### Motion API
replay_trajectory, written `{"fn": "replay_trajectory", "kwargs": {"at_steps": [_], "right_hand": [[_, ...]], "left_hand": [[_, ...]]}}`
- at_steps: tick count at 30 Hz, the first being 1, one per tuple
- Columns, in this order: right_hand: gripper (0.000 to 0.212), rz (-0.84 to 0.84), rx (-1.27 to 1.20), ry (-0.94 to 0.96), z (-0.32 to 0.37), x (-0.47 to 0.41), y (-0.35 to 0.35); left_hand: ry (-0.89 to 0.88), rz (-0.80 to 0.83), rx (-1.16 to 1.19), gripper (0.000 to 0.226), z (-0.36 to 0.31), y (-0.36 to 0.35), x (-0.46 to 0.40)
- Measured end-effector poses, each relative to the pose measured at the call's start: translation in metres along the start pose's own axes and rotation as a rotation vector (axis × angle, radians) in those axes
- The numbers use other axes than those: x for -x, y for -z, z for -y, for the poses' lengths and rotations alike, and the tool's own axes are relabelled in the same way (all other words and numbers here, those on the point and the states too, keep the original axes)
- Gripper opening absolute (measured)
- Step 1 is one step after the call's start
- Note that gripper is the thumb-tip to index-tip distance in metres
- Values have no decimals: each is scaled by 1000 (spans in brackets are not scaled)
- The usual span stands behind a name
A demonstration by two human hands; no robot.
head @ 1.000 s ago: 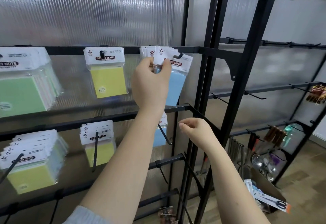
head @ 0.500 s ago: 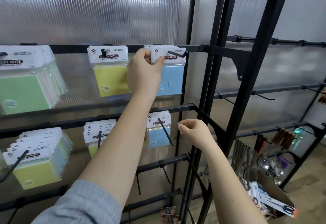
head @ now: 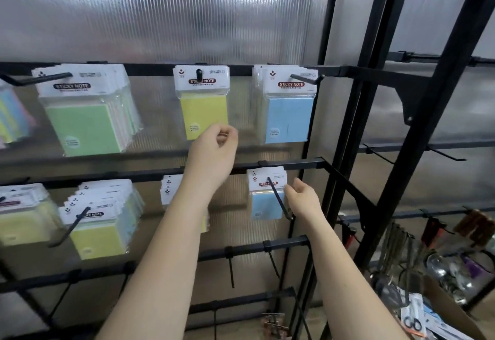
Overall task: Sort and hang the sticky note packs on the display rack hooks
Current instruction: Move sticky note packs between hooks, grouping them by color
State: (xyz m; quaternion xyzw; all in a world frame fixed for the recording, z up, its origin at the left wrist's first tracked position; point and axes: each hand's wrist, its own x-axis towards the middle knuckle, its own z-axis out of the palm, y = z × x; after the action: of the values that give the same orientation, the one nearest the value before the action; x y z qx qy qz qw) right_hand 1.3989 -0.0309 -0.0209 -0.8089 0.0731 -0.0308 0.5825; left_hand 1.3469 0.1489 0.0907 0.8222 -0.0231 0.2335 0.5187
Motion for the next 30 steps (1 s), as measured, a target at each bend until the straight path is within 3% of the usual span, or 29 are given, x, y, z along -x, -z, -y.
{"fn": "replay_trajectory", "kwargs": {"at_steps": [3,8,13,15,22,30], "right_hand": [[22,-14,-80,-45,-5,-1,-8],[27,-41,-160,-70,-11,1,-15],[16,-160,-193,-67,-12,-1,-24],[8,-159,-169,-78,-9,-1,-25],[19,-23,-372,-165,-11,17,-25],[27,-73,-296,-159,-9,42,-15]], "left_hand": [[38,-15,-36,22,13,13,6],[105,-82,-55,18,27,35,15],[146,-116,-72,17,33,51,28],[162,-128,-78,17,36,56,32],[203,-127,-102,19,50,72,47],[272,-121,-78,16,71,80,57]]}}
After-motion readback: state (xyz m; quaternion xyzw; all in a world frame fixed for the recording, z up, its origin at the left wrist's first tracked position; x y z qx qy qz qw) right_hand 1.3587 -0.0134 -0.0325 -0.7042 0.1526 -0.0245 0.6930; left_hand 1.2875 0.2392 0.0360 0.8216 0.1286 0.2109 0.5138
